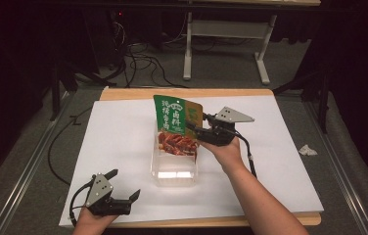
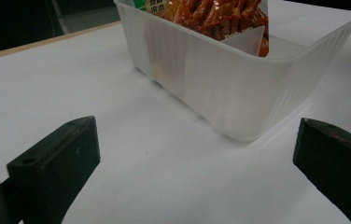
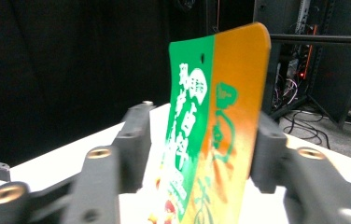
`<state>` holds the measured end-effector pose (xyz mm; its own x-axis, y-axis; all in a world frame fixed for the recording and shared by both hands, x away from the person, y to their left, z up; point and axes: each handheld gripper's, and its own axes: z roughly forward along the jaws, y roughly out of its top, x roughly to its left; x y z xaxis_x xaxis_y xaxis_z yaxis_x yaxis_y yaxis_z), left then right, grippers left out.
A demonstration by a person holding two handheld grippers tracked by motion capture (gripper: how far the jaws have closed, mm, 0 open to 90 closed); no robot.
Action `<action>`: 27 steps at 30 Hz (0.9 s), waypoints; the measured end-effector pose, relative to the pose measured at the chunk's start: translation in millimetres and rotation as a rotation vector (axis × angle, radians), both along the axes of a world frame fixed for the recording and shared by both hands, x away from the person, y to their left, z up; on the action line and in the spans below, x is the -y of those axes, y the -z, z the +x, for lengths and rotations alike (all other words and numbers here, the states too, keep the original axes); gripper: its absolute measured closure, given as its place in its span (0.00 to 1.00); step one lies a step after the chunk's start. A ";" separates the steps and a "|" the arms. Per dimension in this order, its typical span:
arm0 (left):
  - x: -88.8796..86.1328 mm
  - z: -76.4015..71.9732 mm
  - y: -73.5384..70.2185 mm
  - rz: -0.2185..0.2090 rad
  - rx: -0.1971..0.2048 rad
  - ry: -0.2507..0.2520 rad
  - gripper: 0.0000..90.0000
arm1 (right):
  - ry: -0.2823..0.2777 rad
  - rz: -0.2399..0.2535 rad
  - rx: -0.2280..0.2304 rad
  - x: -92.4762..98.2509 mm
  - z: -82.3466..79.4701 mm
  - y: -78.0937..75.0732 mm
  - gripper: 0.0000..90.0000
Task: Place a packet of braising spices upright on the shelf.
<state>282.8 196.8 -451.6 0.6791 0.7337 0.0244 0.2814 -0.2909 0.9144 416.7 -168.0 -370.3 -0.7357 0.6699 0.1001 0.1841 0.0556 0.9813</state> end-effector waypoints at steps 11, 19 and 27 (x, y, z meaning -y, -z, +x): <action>0.0 -0.4 -0.4 0.001 0.000 0.002 0.01 | 0.028 -0.036 -0.050 13.9 -5.1 -5.2 0.17; -0.1 0.3 0.3 0.004 -0.004 0.001 0.01 | 0.038 -0.044 -0.041 29.8 -16.6 -7.1 0.15; 1.5 0.4 0.8 0.006 -0.007 0.003 0.02 | 0.067 -0.075 -0.036 62.0 -40.6 -3.3 0.15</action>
<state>283.1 195.3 -452.3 0.6815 0.7315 0.0240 0.2873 -0.2975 0.9105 376.1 -230.0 -367.0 -0.6857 0.7242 0.0733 0.2253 0.1153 0.9674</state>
